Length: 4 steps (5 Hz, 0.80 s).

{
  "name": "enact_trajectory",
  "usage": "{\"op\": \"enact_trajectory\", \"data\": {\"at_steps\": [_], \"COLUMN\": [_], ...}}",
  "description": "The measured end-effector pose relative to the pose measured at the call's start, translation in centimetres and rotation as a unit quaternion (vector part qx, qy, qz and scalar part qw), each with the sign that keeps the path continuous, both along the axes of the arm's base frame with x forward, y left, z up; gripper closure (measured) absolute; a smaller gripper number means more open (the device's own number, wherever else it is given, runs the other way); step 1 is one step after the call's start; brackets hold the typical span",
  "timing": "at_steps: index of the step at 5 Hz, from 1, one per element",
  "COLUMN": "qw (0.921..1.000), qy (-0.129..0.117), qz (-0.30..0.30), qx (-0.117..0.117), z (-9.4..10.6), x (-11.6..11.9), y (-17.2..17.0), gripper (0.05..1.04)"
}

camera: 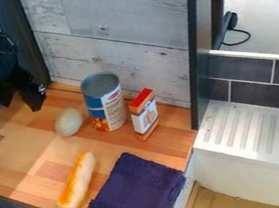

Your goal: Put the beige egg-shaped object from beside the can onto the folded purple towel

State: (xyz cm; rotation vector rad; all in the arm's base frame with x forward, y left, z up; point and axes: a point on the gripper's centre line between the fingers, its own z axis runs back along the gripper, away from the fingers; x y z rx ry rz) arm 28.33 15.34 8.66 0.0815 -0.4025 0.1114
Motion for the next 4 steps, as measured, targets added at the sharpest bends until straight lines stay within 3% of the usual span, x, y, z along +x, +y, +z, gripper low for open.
{"op": "enact_trajectory", "data": {"at_steps": [2, 3, 4], "qw": [0.9990, 0.9981, 0.9970], "qy": [0.037, 0.032, 0.050], "qz": [0.009, 0.044, 0.045], "qx": [-0.026, -0.029, -0.038], "z": [-1.8, -2.6, -4.0], "x": [0.6, 1.4, 3.3], "y": [0.3, 0.8, 0.5], "gripper": [0.082, 0.082, 0.082]}}
